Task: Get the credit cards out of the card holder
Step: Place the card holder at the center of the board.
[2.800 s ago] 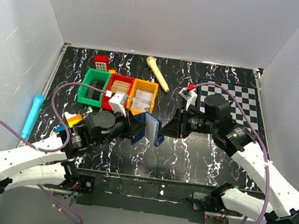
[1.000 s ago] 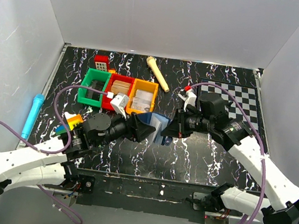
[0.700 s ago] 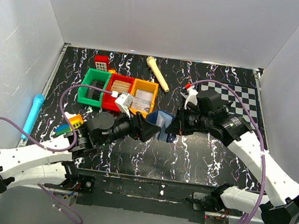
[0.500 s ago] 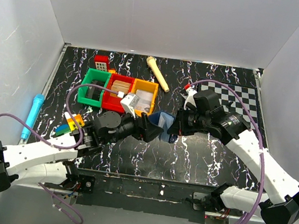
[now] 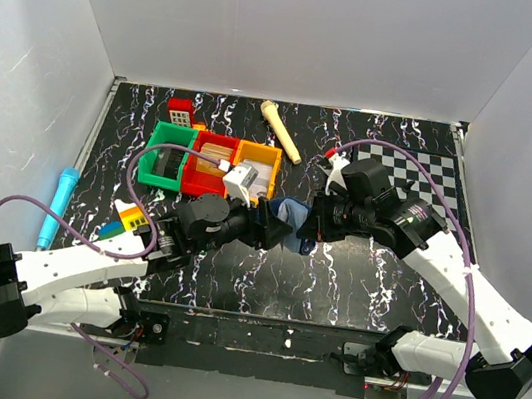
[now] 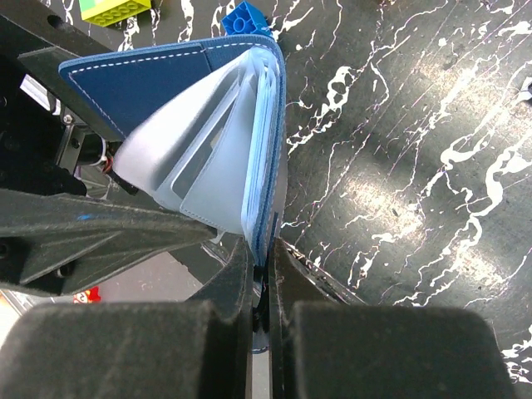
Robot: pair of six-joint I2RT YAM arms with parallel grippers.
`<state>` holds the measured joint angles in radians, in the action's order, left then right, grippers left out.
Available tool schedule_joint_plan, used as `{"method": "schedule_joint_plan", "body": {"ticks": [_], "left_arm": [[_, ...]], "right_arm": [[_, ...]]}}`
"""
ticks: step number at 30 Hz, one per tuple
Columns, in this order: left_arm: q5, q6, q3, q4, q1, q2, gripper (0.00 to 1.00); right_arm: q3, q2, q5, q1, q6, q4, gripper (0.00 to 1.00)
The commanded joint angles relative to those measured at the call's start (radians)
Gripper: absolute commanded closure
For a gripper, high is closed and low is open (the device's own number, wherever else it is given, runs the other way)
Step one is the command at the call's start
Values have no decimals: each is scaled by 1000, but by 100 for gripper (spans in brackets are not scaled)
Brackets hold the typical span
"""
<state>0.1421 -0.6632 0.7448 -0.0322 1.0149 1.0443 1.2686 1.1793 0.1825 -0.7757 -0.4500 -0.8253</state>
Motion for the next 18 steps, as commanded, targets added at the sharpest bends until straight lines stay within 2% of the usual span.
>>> {"method": "schedule_joint_plan", "body": {"ticks": [1,12,16,18], "left_arm": [[48,13,41,69,4,-6,43],[102,8,24,120,4,-50,55],[128,5,16,132,4,-76,55],[137,7,11,137,5,-87,47]], "right_arm": [[48,-10,8,-8,-9,14,99],[35,-23,21,-7,-7,15,99],[38,-26,28,-8,-9,18,99],[40,-26,37,-8,-7,20,99]]}}
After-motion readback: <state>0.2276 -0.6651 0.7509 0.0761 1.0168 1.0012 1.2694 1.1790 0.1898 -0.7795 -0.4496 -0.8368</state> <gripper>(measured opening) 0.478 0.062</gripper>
